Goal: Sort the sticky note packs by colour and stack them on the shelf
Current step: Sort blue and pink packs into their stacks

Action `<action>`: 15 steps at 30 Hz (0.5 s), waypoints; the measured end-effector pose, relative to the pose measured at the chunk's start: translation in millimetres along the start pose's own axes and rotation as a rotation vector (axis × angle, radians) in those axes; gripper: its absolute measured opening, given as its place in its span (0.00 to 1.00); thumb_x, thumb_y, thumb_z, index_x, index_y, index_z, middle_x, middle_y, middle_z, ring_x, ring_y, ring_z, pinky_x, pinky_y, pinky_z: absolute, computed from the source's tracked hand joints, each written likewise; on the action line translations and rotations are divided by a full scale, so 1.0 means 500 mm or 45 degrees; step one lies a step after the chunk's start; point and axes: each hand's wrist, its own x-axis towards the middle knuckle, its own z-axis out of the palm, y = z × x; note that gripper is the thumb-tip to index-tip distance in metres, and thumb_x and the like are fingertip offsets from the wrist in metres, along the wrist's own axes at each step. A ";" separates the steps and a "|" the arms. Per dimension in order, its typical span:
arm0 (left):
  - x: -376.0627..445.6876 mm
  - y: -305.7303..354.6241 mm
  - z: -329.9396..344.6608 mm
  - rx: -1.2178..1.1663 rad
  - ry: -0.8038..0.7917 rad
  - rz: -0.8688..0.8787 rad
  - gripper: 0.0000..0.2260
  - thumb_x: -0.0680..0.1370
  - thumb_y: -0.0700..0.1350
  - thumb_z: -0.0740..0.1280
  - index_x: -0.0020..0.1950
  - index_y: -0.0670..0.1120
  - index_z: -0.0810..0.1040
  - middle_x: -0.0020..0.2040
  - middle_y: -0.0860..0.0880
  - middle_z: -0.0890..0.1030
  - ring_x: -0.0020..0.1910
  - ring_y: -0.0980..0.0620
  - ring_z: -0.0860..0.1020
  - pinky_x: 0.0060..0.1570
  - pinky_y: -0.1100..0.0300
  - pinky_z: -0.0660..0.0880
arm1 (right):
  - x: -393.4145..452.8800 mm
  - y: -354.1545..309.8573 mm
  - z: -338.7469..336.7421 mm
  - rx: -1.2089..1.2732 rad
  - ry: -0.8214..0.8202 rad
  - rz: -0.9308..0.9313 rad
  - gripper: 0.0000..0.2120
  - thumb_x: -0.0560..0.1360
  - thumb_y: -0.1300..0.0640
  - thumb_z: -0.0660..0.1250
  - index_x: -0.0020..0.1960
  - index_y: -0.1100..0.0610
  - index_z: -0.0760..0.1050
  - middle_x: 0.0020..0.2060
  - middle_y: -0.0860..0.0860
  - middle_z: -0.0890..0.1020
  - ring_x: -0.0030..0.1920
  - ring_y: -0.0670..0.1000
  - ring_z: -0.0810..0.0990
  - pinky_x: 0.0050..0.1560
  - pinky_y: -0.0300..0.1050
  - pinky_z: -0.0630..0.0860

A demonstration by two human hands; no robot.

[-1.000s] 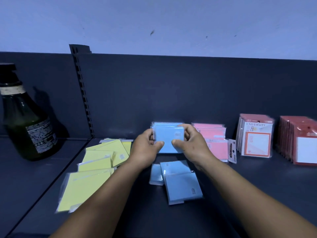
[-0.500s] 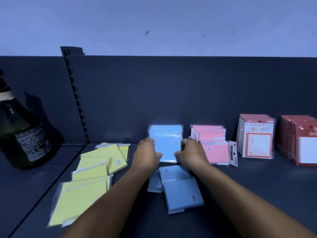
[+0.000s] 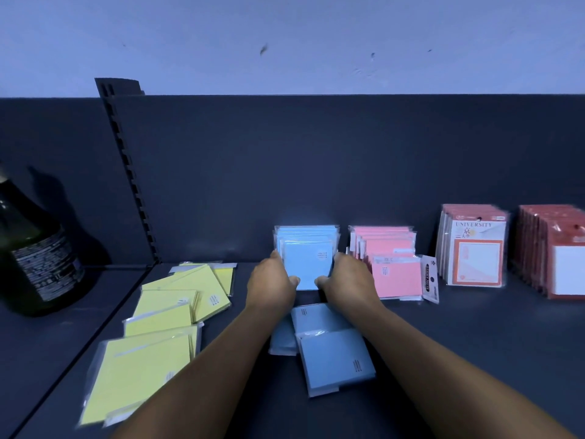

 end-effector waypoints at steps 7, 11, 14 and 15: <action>-0.006 0.001 -0.011 0.016 0.001 0.028 0.15 0.75 0.46 0.69 0.56 0.40 0.72 0.52 0.43 0.80 0.52 0.44 0.78 0.44 0.55 0.72 | -0.009 -0.002 -0.014 0.000 -0.021 0.004 0.08 0.74 0.56 0.68 0.46 0.60 0.73 0.42 0.54 0.79 0.40 0.54 0.75 0.37 0.42 0.69; -0.020 0.013 -0.038 -0.042 -0.068 -0.041 0.15 0.74 0.49 0.70 0.54 0.41 0.72 0.49 0.44 0.80 0.47 0.44 0.80 0.41 0.56 0.74 | -0.023 -0.007 -0.044 0.003 -0.061 0.027 0.16 0.74 0.53 0.68 0.34 0.57 0.64 0.31 0.51 0.70 0.32 0.51 0.69 0.28 0.43 0.62; -0.033 0.009 -0.061 0.013 -0.190 -0.018 0.13 0.75 0.52 0.68 0.47 0.42 0.73 0.46 0.44 0.82 0.45 0.44 0.81 0.45 0.52 0.76 | -0.047 -0.011 -0.084 -0.010 -0.152 -0.016 0.15 0.72 0.51 0.70 0.37 0.57 0.67 0.34 0.51 0.72 0.34 0.51 0.71 0.31 0.43 0.65; -0.041 0.006 -0.069 0.058 -0.245 -0.003 0.14 0.76 0.53 0.67 0.46 0.42 0.75 0.46 0.43 0.82 0.46 0.44 0.81 0.45 0.53 0.76 | -0.059 -0.009 -0.098 -0.031 -0.214 -0.048 0.15 0.71 0.50 0.72 0.38 0.57 0.69 0.36 0.51 0.74 0.36 0.52 0.73 0.34 0.43 0.67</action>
